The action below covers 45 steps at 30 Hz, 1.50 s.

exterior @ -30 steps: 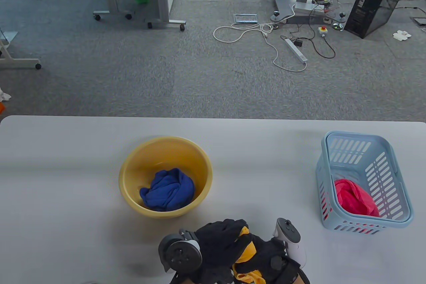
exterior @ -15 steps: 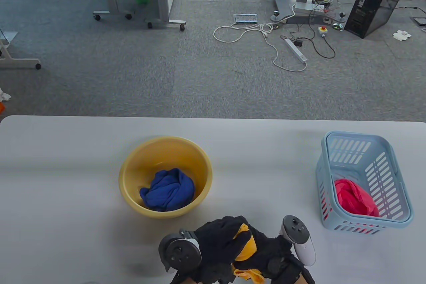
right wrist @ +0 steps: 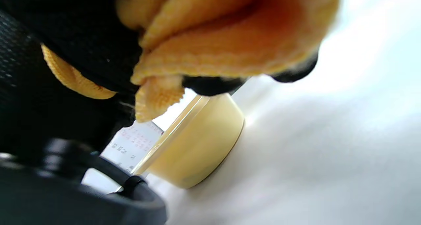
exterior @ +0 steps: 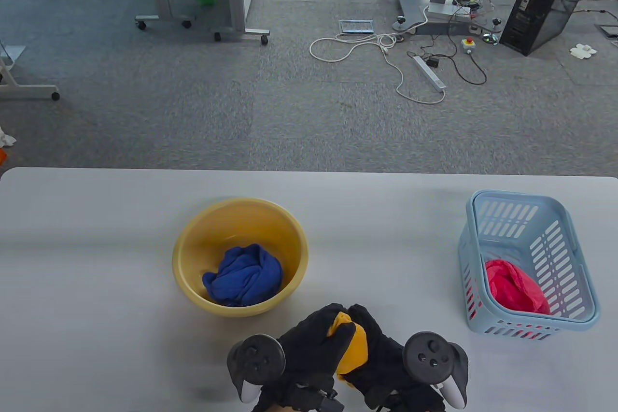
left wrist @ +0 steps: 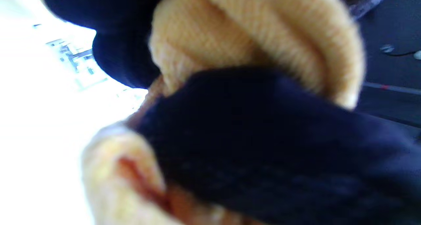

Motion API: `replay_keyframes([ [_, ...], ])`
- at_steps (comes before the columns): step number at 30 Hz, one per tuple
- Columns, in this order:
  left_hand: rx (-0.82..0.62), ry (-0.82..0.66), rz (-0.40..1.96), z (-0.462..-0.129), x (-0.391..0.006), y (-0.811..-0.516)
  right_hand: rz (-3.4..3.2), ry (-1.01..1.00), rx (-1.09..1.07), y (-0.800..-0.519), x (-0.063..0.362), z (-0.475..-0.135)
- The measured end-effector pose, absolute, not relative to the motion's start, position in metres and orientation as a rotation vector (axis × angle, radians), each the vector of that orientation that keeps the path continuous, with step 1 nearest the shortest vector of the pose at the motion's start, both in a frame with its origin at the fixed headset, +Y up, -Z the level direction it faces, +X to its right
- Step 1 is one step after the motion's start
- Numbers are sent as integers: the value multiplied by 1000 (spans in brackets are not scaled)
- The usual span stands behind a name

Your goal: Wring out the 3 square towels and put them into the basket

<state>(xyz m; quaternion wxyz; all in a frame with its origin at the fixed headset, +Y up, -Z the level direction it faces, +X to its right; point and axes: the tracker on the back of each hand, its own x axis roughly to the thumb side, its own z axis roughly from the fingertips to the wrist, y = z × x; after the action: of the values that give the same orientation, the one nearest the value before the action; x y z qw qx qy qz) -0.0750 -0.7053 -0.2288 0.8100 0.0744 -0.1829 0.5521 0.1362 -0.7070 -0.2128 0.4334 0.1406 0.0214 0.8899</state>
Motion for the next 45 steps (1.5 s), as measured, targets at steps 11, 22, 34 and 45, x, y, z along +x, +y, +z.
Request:
replay_keyframes([
  [11, -2, -302, 1271, -229, -78, -713, 2706, -436, 409, -684, 118, -191],
  [22, -130, -284, 1357, -232, -82, -723, 2849, -580, 416, -683, 106, -181],
  [34, -145, -402, 1367, -230, -71, -718, 3005, -458, 517, -662, 117, -180],
  [45, -6, -451, 1292, -228, -78, -706, 2936, -358, 283, -638, 156, -193],
])
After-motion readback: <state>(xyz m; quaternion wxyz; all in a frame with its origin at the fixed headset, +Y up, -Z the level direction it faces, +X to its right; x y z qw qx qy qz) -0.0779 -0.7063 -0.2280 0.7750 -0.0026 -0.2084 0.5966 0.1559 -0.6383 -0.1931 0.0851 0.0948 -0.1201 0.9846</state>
